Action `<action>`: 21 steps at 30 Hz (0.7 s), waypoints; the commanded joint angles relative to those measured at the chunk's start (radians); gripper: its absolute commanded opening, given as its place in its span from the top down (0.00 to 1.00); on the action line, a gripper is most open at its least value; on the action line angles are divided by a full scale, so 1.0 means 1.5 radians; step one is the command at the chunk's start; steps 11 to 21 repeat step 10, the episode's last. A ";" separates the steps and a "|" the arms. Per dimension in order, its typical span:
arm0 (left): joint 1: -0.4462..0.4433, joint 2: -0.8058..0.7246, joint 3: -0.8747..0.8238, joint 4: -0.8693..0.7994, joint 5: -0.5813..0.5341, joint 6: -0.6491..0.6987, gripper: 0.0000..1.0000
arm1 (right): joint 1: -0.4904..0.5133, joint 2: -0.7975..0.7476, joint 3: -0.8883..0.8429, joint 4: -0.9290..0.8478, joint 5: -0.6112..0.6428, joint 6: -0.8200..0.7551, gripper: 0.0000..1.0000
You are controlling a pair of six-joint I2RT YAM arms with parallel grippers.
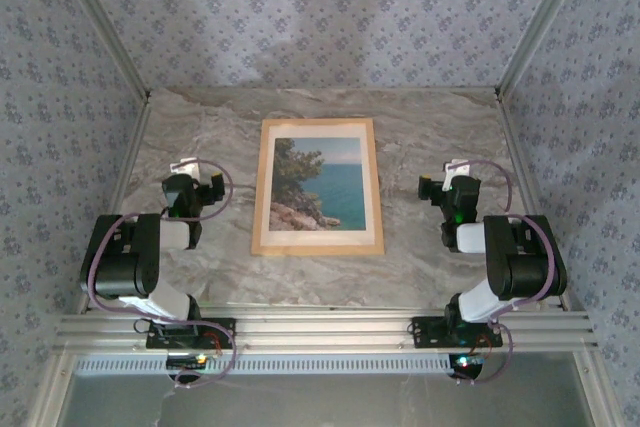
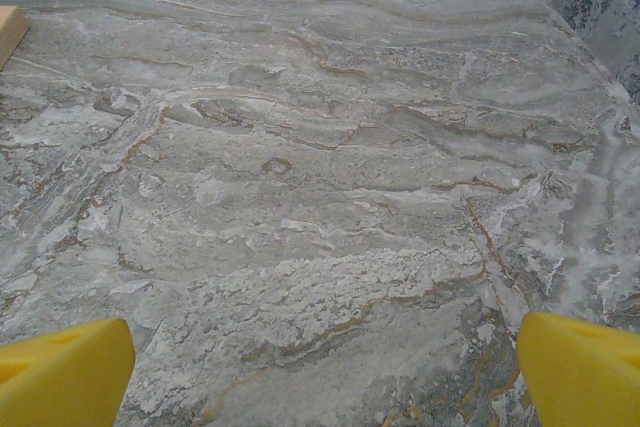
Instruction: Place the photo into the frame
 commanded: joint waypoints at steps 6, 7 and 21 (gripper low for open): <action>0.001 -0.006 0.005 0.018 0.014 0.006 0.00 | 0.002 0.000 0.006 0.020 0.009 0.001 0.00; 0.001 -0.006 0.006 0.018 0.014 0.007 0.00 | 0.002 -0.001 0.006 0.020 0.009 0.001 0.00; 0.001 -0.006 0.003 0.022 0.015 0.008 0.00 | -0.004 -0.001 0.010 0.013 -0.006 0.004 0.00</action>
